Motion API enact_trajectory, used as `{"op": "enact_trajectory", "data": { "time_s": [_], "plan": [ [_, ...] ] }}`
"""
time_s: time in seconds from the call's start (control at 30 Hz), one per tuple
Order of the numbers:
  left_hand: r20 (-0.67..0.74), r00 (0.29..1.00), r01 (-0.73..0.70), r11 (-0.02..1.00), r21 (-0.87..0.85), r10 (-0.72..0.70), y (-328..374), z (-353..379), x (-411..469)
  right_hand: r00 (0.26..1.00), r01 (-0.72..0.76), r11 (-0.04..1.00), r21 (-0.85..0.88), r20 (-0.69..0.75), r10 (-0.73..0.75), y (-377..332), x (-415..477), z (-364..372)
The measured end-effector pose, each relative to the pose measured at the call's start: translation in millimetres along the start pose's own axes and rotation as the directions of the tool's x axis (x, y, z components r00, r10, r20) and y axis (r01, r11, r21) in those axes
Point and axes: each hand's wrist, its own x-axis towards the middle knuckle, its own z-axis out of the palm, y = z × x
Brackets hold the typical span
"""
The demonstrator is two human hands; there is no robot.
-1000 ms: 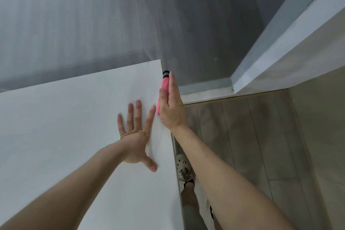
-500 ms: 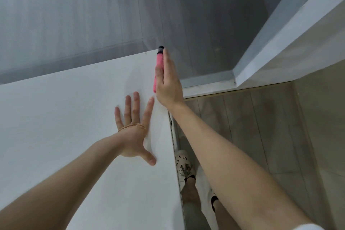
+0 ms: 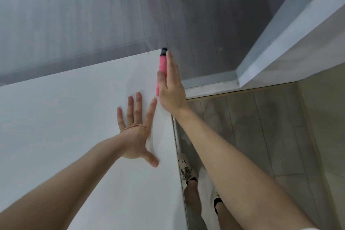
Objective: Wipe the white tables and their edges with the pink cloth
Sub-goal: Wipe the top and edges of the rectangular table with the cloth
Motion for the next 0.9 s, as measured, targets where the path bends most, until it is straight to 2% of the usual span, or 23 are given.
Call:
{"op": "enact_trajectory", "data": {
  "time_s": [0.1,0.17,0.33,0.4,0.5,0.57,0.63,0.83,0.9],
  "plan": [
    [0.001,1.000,-0.002,1.000,0.008,0.002,0.6,-0.3,1.3,0.998,0.032,0.999,0.010,0.061,-0.033,12.6,-85.7,-9.6],
    [0.000,1.000,0.000,1.000,0.010,0.000,0.5,-1.2,1.1,0.996,0.042,0.999,0.014,0.081,-0.043,16.4,-104.1,-13.5],
    [0.004,1.000,0.000,1.000,0.005,0.000,1.0,-0.7,1.6,1.000,-0.025,0.998,-0.062,0.004,0.025,0.0,2.2,-5.1],
    [-0.005,1.000,0.002,1.000,0.005,-0.002,1.4,-0.8,2.6,0.999,-0.033,0.997,-0.070,0.005,0.034,1.0,12.9,-3.9],
    [-0.007,1.000,-0.003,1.000,0.011,0.003,0.9,-0.7,2.3,0.999,-0.016,1.000,-0.001,0.040,0.016,6.4,-52.2,-9.8],
    [-0.013,1.000,-0.004,1.000,0.013,0.004,-0.9,-0.2,2.2,0.997,0.002,1.000,0.006,0.083,-0.003,13.1,-109.9,-15.2],
    [-0.020,1.000,-0.007,1.000,0.010,0.008,-1.5,-0.1,1.8,0.996,0.009,1.000,-0.019,0.093,-0.007,16.2,-129.9,-17.0],
    [-0.001,1.000,-0.001,1.000,0.006,0.001,0.1,-2.0,-0.5,0.999,-0.040,0.995,-0.094,-0.001,0.040,1.6,2.8,-1.9],
    [-0.008,1.000,0.004,1.000,0.003,-0.004,-0.6,-1.5,-0.4,0.999,-0.041,0.995,-0.096,-0.004,0.041,2.1,4.2,0.4]
  ]
}}
